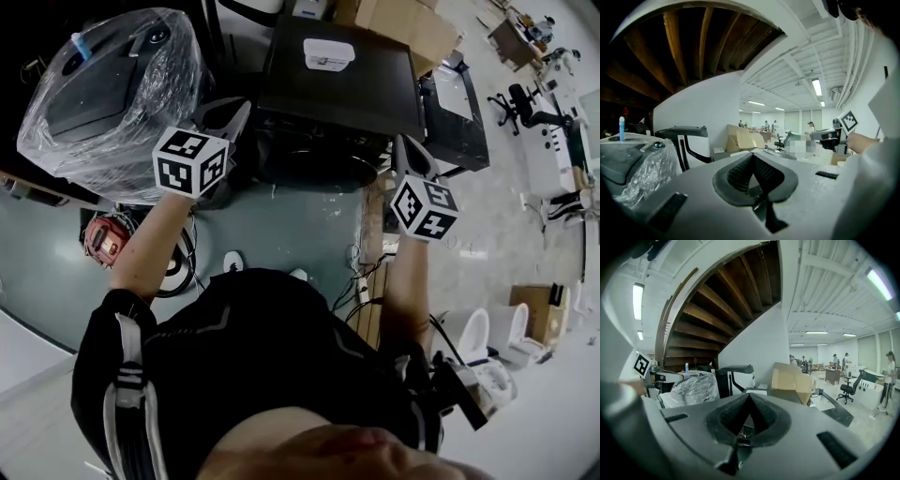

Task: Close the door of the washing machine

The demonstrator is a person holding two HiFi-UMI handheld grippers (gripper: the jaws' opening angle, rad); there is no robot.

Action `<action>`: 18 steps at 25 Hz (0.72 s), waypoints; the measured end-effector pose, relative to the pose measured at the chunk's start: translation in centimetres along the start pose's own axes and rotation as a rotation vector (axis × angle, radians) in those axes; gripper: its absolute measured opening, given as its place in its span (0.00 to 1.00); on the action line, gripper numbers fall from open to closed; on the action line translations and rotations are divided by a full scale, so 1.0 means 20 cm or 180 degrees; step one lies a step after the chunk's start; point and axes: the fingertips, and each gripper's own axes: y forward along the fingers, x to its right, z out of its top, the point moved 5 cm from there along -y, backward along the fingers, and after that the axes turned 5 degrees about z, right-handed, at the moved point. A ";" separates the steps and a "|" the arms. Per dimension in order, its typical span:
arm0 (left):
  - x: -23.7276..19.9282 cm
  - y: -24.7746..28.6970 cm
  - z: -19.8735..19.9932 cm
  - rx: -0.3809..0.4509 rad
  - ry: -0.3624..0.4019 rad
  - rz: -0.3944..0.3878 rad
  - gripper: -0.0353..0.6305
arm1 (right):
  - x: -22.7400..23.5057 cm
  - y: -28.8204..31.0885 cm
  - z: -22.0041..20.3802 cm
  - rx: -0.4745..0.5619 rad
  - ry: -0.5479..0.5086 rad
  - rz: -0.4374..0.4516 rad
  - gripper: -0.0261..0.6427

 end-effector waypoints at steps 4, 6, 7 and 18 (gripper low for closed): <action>-0.11 -0.08 0.07 0.0241 -0.0115 0.0118 0.06 | -0.09 -0.03 0.08 0.0126 -0.0016 -0.0061 0.04; -0.14 -0.10 0.09 0.0300 -0.0066 0.0081 0.06 | -0.12 -0.04 0.11 0.0177 -0.0025 -0.0097 0.04; -0.15 -0.11 0.10 0.0326 -0.0038 0.0061 0.06 | -0.14 -0.04 0.13 0.0200 -0.0030 -0.0116 0.04; -0.26 -0.14 0.16 0.0419 0.0130 0.0110 0.06 | -0.24 -0.06 0.18 0.0239 -0.0098 -0.0258 0.04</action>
